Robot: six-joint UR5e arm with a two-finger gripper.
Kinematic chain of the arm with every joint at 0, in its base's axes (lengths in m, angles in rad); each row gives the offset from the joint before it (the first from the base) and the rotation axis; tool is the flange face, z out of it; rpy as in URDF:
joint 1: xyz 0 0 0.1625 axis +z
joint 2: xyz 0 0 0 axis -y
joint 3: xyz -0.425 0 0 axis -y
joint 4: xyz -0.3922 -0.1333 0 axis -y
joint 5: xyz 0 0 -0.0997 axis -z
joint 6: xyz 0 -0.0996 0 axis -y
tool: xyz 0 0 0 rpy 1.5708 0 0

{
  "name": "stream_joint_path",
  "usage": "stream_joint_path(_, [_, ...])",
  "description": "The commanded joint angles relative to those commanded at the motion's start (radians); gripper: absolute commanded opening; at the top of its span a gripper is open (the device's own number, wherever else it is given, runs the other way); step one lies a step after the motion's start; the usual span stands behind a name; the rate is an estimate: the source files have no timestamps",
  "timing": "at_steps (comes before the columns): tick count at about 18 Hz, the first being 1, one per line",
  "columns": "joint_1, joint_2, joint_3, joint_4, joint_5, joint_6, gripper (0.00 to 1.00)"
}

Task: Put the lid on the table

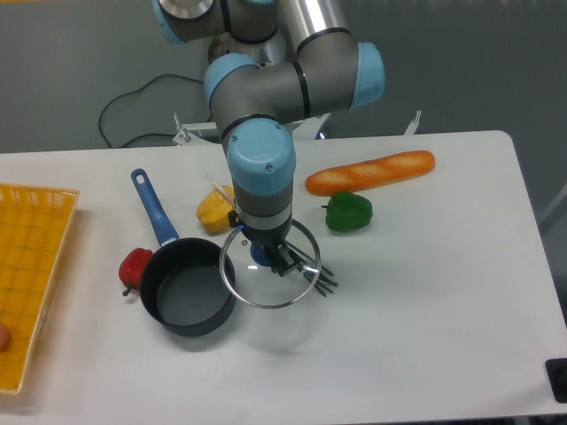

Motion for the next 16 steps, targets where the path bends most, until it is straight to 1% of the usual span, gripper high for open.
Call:
stream_joint_path(7, [-0.002, 0.002, -0.003, 0.000, 0.002, -0.005, 0.52])
stream_joint_path(12, [0.003, 0.000, 0.011, -0.005, 0.006, -0.008, 0.52])
stream_joint_path(16, [0.028, 0.000, 0.009, -0.008, 0.012, -0.003, 0.52])
